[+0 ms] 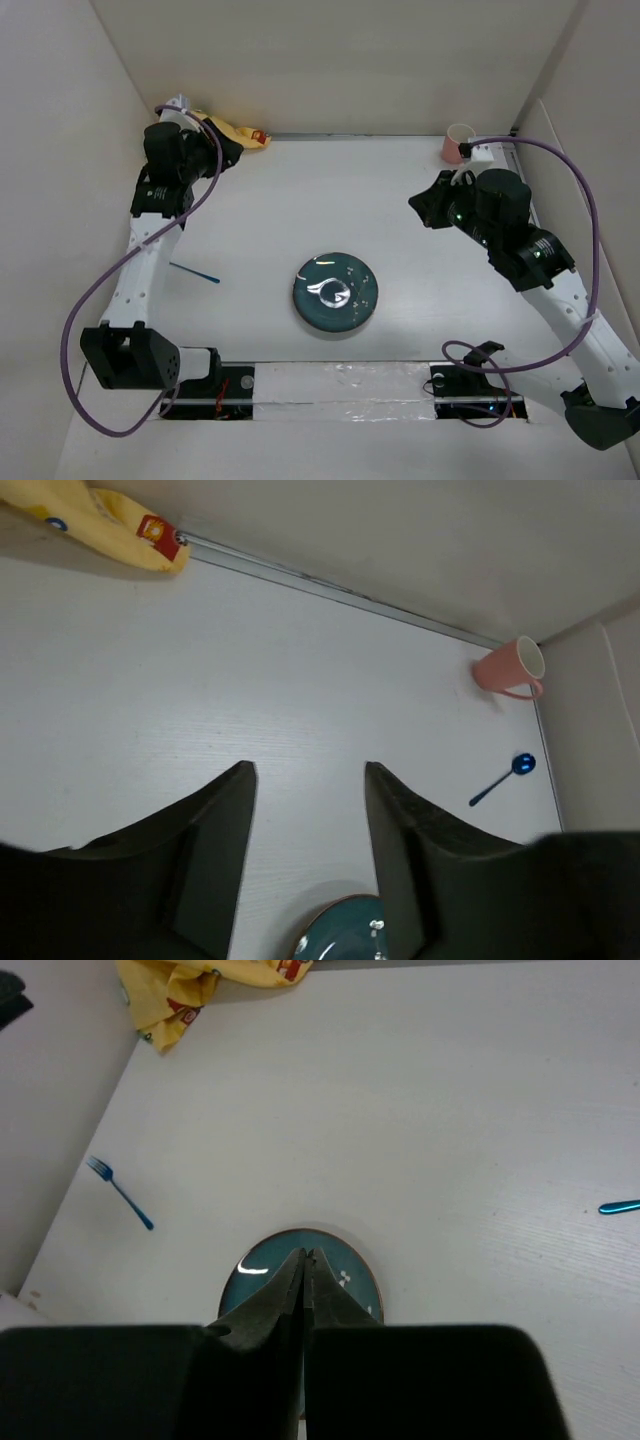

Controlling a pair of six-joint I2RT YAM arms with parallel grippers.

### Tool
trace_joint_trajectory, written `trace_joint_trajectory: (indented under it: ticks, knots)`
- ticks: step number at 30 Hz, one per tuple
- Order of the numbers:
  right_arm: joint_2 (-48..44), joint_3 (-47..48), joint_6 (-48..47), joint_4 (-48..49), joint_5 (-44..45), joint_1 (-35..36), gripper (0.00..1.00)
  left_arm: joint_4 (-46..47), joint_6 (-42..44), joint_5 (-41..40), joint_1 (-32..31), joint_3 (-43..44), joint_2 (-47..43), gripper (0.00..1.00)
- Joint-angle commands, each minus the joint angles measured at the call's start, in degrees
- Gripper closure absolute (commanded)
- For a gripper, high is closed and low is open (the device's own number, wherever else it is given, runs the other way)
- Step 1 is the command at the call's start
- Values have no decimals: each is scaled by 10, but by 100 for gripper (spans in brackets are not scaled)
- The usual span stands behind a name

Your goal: Set the dinner table for one person

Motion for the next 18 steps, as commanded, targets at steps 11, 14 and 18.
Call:
trace_joint_trajectory:
  ticks: [11,14,18]
  knots:
    - [24,7,-22,11,-54,-1,100,-95,-18,-206,60,359,333,100]
    - [25,3,-21,18,-56,-1,100,-107,-33,-224,78,408,411,100]
    - [40,9,-20,18,-66,-1,100,-108,-51,-255,97,436,488,77]
